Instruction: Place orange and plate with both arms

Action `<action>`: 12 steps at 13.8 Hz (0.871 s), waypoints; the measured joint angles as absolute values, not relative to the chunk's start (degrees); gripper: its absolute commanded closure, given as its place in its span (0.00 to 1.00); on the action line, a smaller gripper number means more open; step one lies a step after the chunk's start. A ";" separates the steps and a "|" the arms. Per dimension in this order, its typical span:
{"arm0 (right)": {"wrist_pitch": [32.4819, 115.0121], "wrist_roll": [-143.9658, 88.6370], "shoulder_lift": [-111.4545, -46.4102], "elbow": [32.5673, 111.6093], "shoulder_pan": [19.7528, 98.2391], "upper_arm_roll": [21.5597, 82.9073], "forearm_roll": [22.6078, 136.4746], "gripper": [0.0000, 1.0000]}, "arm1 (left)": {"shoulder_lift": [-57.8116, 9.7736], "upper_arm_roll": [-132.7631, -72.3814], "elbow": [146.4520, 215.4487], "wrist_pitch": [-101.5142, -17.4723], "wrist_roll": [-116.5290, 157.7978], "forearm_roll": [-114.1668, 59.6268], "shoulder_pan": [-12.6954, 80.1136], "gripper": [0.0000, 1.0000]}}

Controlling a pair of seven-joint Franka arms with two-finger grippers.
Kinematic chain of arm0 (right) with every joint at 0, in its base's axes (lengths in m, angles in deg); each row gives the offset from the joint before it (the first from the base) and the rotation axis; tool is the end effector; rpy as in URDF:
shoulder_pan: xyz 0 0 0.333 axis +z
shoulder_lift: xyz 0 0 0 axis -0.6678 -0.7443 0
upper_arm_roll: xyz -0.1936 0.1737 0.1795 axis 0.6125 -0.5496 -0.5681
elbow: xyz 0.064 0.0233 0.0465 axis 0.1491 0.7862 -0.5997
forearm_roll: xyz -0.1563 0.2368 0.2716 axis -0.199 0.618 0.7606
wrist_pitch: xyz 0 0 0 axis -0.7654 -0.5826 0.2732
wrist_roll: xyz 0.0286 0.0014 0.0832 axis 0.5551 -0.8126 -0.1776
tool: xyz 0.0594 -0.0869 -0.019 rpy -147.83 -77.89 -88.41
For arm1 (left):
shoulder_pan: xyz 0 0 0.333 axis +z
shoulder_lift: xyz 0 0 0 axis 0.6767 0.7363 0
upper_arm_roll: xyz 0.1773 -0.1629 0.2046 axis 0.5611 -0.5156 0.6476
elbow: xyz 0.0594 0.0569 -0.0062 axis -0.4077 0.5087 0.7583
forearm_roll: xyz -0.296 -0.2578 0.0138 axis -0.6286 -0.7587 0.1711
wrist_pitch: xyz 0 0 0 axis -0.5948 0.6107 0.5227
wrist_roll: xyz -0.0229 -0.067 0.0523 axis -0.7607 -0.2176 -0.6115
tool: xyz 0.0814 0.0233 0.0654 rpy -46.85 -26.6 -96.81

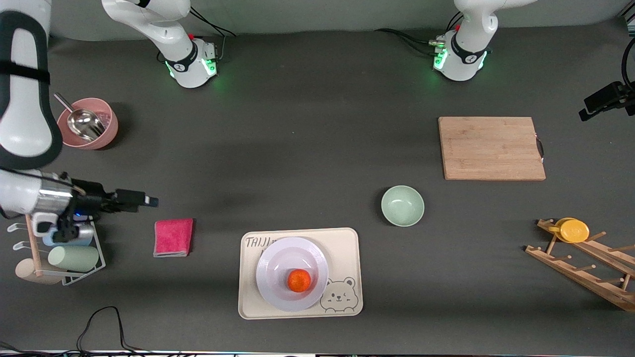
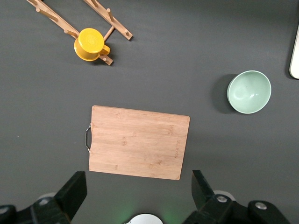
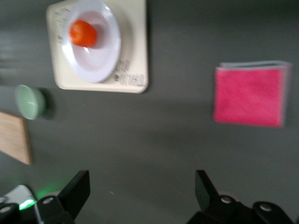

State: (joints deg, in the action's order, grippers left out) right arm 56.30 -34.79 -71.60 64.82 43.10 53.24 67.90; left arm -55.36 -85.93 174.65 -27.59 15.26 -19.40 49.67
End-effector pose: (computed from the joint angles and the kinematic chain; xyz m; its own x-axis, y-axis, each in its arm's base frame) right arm 0.6308 -0.0109 0.4632 0.9945 0.0436 -0.0953 0.0009 -0.9130 -0.4080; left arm 0.5118 0.0463 0.6439 0.9926 0.1129 -0.0442 0.1137 -0.9934 0.0160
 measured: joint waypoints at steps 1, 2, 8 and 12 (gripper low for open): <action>54.45 -32.96 -69.10 64.85 43.18 53.23 64.09 0.00 | -55.35 -85.94 174.70 -27.66 15.26 -19.40 49.67 0.00; 52.70 -31.39 -66.75 64.87 43.24 53.23 60.78 0.00 | -55.33 -85.99 174.79 -27.81 15.26 -19.40 49.66 0.00; 46.82 -28.27 -61.28 61.73 43.27 53.24 45.60 0.00 | -54.69 -86.08 175.50 -30.20 15.70 -19.44 49.64 0.00; 45.08 -25.23 -61.59 59.06 43.31 53.21 43.82 0.00 | -54.47 -86.74 175.49 -29.79 17.14 -19.46 49.45 0.00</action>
State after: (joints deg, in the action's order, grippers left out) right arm 45.08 -25.23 -61.59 59.06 43.31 53.21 43.82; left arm -54.47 -86.74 175.49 -29.79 17.14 -19.46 49.45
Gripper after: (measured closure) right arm 0.000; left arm 0.000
